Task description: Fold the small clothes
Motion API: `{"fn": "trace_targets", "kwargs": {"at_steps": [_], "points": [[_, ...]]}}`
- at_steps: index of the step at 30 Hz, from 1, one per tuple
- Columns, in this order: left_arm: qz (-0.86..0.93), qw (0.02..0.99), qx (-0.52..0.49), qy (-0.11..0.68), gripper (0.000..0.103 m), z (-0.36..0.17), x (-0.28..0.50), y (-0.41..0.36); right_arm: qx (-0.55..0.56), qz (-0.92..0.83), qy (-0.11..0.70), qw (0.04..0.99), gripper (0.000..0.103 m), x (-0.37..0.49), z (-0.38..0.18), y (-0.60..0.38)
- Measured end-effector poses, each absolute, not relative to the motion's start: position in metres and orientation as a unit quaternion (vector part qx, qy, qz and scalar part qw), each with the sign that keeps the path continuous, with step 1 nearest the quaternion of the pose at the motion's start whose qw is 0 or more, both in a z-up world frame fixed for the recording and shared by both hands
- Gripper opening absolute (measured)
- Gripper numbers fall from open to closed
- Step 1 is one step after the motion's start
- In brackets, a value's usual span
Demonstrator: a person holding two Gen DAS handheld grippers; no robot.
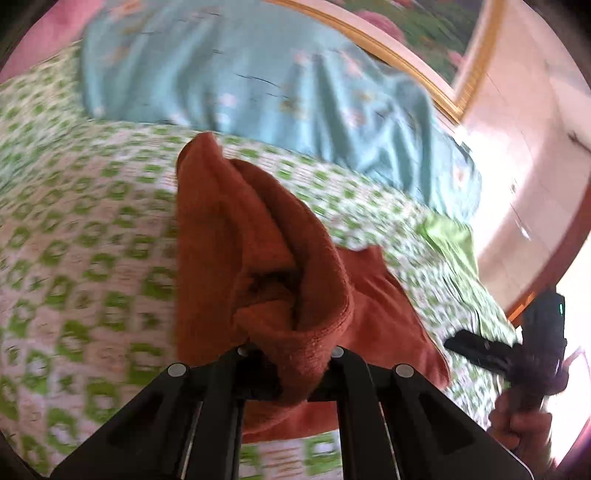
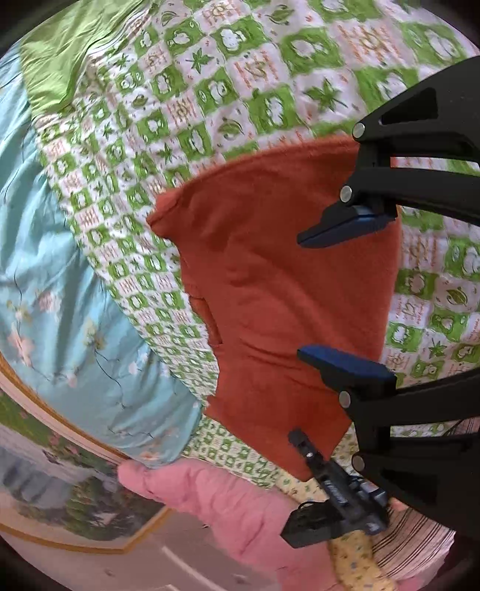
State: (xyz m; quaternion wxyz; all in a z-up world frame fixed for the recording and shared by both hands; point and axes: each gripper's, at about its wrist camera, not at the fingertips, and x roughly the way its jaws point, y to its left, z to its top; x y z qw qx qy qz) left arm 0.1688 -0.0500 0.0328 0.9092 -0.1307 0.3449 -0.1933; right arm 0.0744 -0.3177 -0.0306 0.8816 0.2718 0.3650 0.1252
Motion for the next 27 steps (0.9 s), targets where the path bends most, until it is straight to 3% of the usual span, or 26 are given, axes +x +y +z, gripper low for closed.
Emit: {"fn": "trace_targets", "kwargs": {"at_steps": [11, 12, 15, 18, 20, 21, 22, 27], "points": [[-0.219, 0.885, -0.084, 0.403, 0.005, -0.023, 0.172, -0.105, 0.311, 0.190, 0.424, 0.829, 0.056, 0.143, -0.053, -0.309], [-0.218, 0.887, -0.078, 0.400, 0.005, -0.022, 0.169, -0.107, 0.317, 0.205, 0.430, 0.820, 0.057, 0.152, -0.056, -0.302], [-0.218, 0.891, -0.065, 0.393, 0.005, -0.018, 0.167, -0.109, 0.345, 0.256, 0.463, 0.775, 0.074, 0.195, -0.073, -0.278], [-0.217, 0.892, -0.050, 0.393, 0.005, -0.017, 0.165, -0.110, 0.358, 0.267, 0.484, 0.753, 0.074, 0.235, -0.089, -0.255], [-0.216, 0.892, -0.042, 0.394, 0.005, -0.018, 0.166, -0.112, 0.342, 0.269, 0.493, 0.753, 0.066, 0.254, -0.093, -0.240], [-0.215, 0.893, -0.037, 0.395, 0.005, -0.018, 0.166, -0.113, 0.325, 0.264, 0.494, 0.762, 0.034, 0.261, -0.093, -0.232], [-0.214, 0.893, -0.034, 0.395, 0.005, -0.017, 0.165, -0.114, 0.311, 0.264, 0.500, 0.764, 0.020, 0.267, -0.093, -0.226], [-0.244, 0.894, -0.033, 0.374, 0.005, 0.008, 0.159, -0.130, 0.276, 0.275, 0.459, 0.799, 0.017, 0.258, -0.051, -0.234]]}}
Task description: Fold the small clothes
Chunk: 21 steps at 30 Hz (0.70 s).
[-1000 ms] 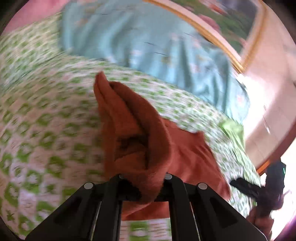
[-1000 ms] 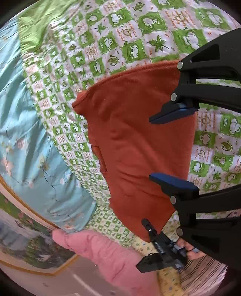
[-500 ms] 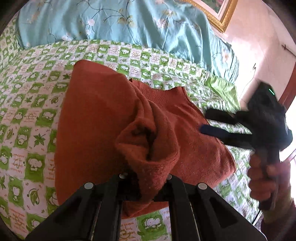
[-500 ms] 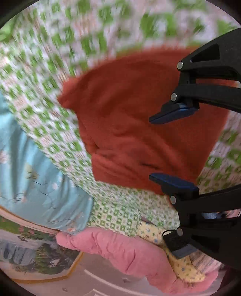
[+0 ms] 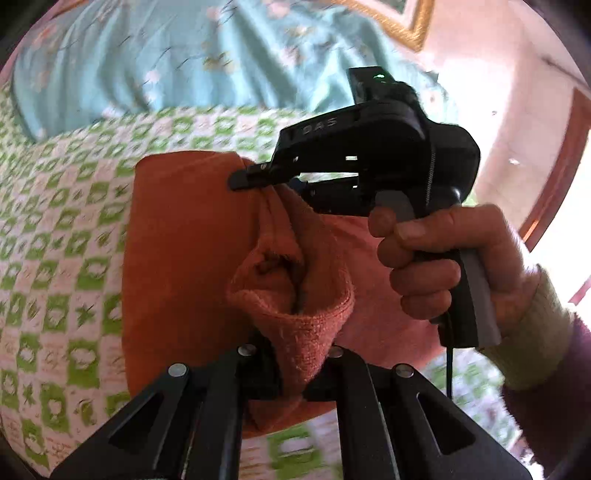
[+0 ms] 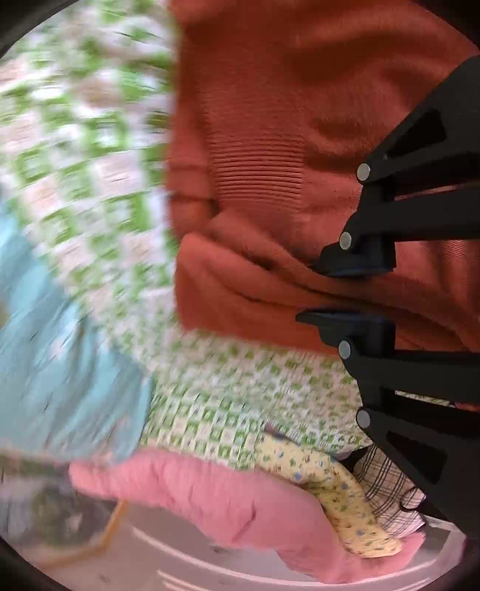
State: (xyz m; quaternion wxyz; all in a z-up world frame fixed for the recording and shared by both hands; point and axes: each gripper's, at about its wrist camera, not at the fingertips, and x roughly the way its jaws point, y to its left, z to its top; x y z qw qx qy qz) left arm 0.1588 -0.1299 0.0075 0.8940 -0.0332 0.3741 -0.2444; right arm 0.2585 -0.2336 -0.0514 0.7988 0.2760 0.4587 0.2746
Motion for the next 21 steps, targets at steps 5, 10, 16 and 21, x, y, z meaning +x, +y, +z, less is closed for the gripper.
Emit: {"fn": "trace_targets", "kwargs": {"at_steps": [5, 10, 16, 21], "points": [[-0.300, 0.881, -0.034, 0.364, 0.005, 0.015, 0.154, -0.186, 0.256, 0.243, 0.416, 0.838, 0.017, 0.236, -0.015, -0.295], [-0.330, 0.850, -0.035, 0.409, 0.005, -0.024, 0.162, -0.238, 0.265, 0.169, 0.456, 0.833, 0.016, 0.225, -0.053, -0.348], [-0.342, 0.849, -0.041, 0.401, 0.007, -0.025, 0.159, -0.247, 0.257, 0.166, 0.454, 0.837, 0.016, 0.221, -0.057, -0.366], [-0.357, 0.827, -0.048, 0.431, 0.017, -0.041, 0.162, -0.254, 0.237, 0.145, 0.468, 0.839, 0.016, 0.227, -0.068, -0.365]]}}
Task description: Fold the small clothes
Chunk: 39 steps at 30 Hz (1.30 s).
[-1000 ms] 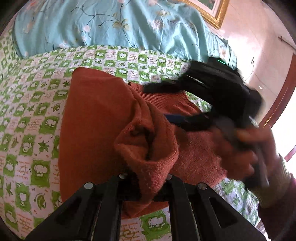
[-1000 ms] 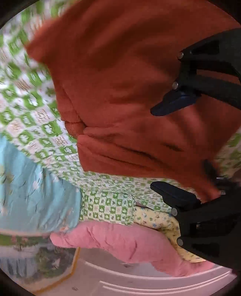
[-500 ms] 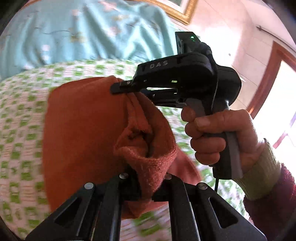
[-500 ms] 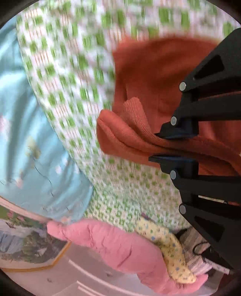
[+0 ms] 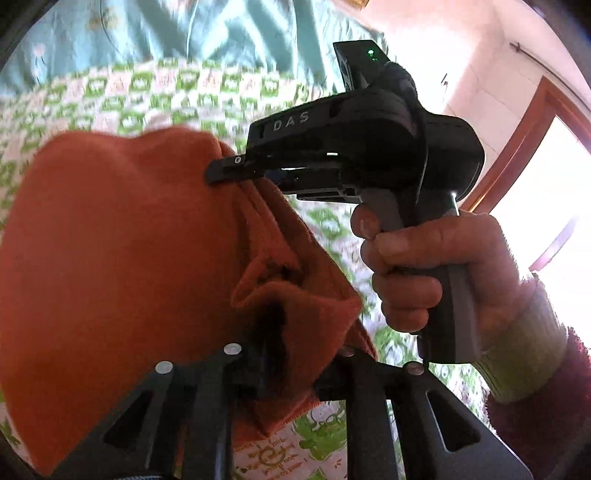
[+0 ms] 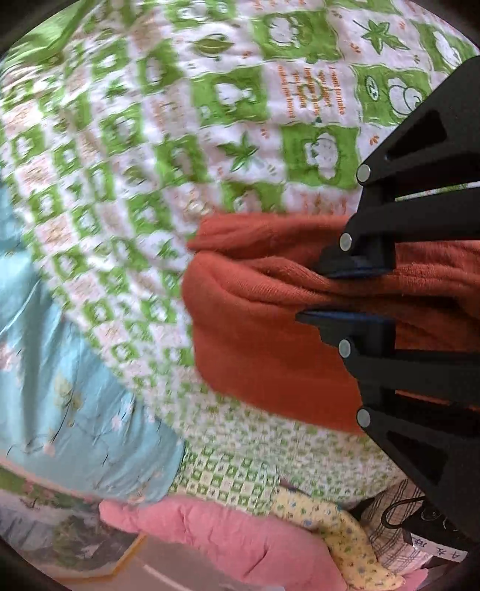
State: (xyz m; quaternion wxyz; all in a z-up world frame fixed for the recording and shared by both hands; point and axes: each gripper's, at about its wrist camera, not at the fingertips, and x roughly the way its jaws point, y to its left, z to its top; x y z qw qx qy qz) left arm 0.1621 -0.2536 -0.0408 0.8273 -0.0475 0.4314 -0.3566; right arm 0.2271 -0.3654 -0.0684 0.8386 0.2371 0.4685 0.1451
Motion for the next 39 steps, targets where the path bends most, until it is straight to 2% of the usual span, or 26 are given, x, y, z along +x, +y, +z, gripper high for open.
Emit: {"fn": "trace_targets", "kwargs": {"at_steps": [2, 4, 8, 11, 13, 14, 17, 19, 20, 27, 36, 38, 39], "points": [[-0.367, 0.823, -0.045, 0.432, 0.024, -0.039, 0.158, -0.252, 0.234, 0.135, 0.473, 0.839, 0.017, 0.223, -0.076, -0.368], [-0.380, 0.816, -0.037, 0.435, 0.036, -0.037, 0.152, -0.248, 0.245, 0.136, 0.469, 0.838, 0.020, 0.218, -0.076, -0.371], [-0.396, 0.808, -0.033, 0.435, 0.039, -0.029, 0.135, -0.232, 0.242, 0.120, 0.462, 0.845, 0.025, 0.207, -0.065, -0.372], [-0.394, 0.812, -0.038, 0.430, 0.044, -0.014, 0.130, -0.216, 0.246, 0.110, 0.454, 0.849, 0.035, 0.196, -0.056, -0.375], [-0.385, 0.817, -0.047, 0.426, 0.048, -0.008, 0.127, -0.198, 0.248, 0.109, 0.442, 0.855, 0.050, 0.185, -0.048, -0.376], [-0.379, 0.820, -0.051, 0.425, 0.050, -0.006, 0.128, -0.189, 0.249, 0.106, 0.439, 0.857, 0.053, 0.179, -0.046, -0.376], [-0.351, 0.834, -0.065, 0.421, 0.059, -0.003, 0.137, -0.159, 0.244, 0.105, 0.429, 0.863, 0.065, 0.160, -0.037, -0.375], [-0.332, 0.840, -0.078, 0.422, 0.070, -0.001, 0.143, -0.139, 0.242, 0.104, 0.428, 0.864, 0.075, 0.151, -0.036, -0.374], [-0.316, 0.846, -0.082, 0.422, 0.072, -0.002, 0.150, -0.127, 0.240, 0.104, 0.427, 0.865, 0.075, 0.148, -0.037, -0.373], [-0.255, 0.840, -0.135, 0.460, 0.077, -0.028, 0.208, -0.078, 0.240, 0.106, 0.454, 0.852, 0.076, 0.149, -0.061, -0.367], [-0.255, 0.786, -0.203, 0.525, 0.082, -0.090, 0.267, -0.083, 0.251, 0.125, 0.477, 0.833, 0.076, 0.157, -0.081, -0.360], [-0.266, 0.789, -0.207, 0.514, 0.083, -0.092, 0.276, -0.089, 0.252, 0.125, 0.480, 0.831, 0.065, 0.160, -0.085, -0.360], [-0.274, 0.792, -0.199, 0.508, 0.076, -0.091, 0.279, -0.094, 0.257, 0.126, 0.483, 0.827, 0.044, 0.161, -0.087, -0.359]]}}
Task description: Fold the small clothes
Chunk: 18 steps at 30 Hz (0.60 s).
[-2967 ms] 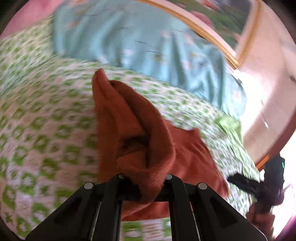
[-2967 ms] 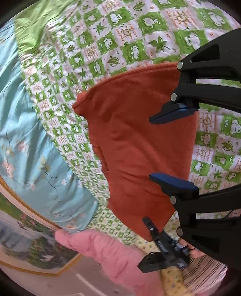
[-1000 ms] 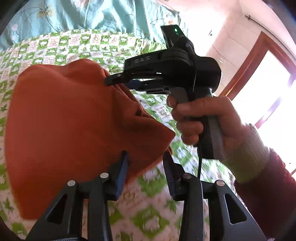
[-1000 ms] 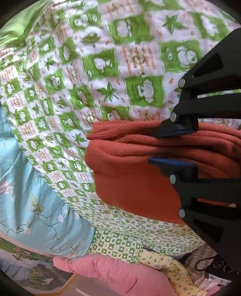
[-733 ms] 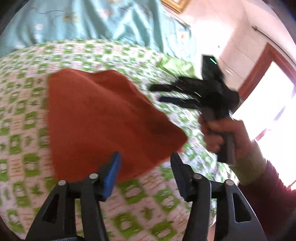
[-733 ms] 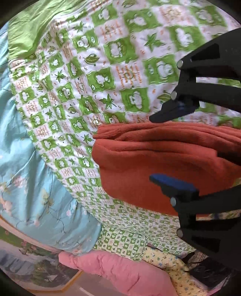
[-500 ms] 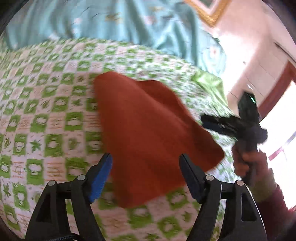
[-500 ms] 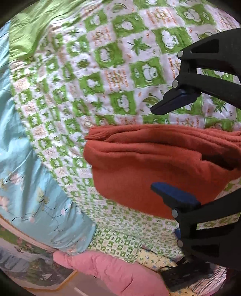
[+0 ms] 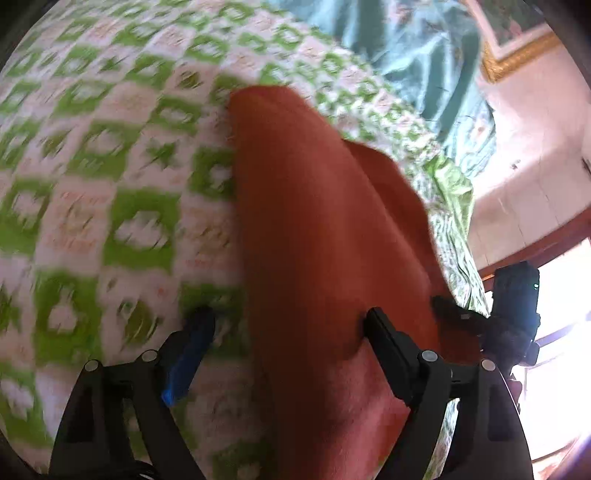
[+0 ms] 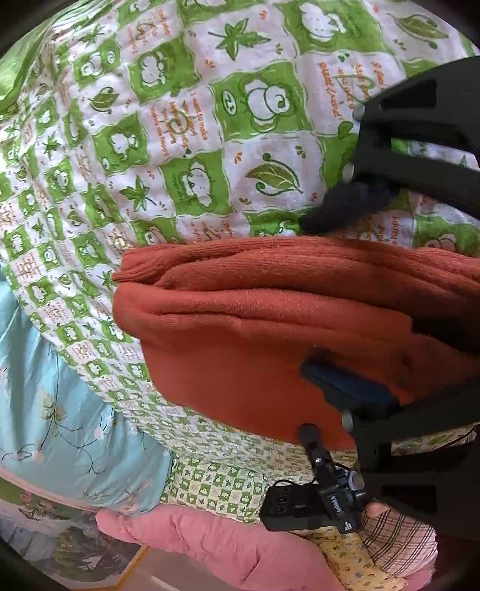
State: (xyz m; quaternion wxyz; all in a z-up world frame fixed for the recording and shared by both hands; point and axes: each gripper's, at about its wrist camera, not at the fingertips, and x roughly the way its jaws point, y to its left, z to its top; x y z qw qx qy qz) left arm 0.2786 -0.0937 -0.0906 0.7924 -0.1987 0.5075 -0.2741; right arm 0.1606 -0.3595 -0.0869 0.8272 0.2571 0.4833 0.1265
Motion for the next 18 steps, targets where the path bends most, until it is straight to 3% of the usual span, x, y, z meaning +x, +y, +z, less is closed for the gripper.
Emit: {"fn": "trace_targets", "kwargs": {"at_steps": [1, 4, 12, 18], "points": [[-0.287, 0.795, -0.188, 0.500, 0.041, -0.090, 0.281, -0.100, 0.270, 0.134, 0.488, 0.819, 0.034, 0.162, -0.090, -0.359], [-0.296, 0.792, -0.182, 0.501, 0.025, -0.089, 0.283, -0.108, 0.275, 0.139, 0.486, 0.818, 0.024, 0.162, -0.091, -0.351], [-0.271, 0.834, -0.203, 0.436, 0.023, -0.036, 0.204, -0.033, 0.262, 0.219, 0.451, 0.825, 0.022, 0.143, -0.063, -0.294], [-0.244, 0.818, -0.202, 0.480, 0.028, -0.081, 0.186, 0.008, 0.232, 0.235, 0.498, 0.802, 0.024, 0.154, -0.100, -0.243]]}}
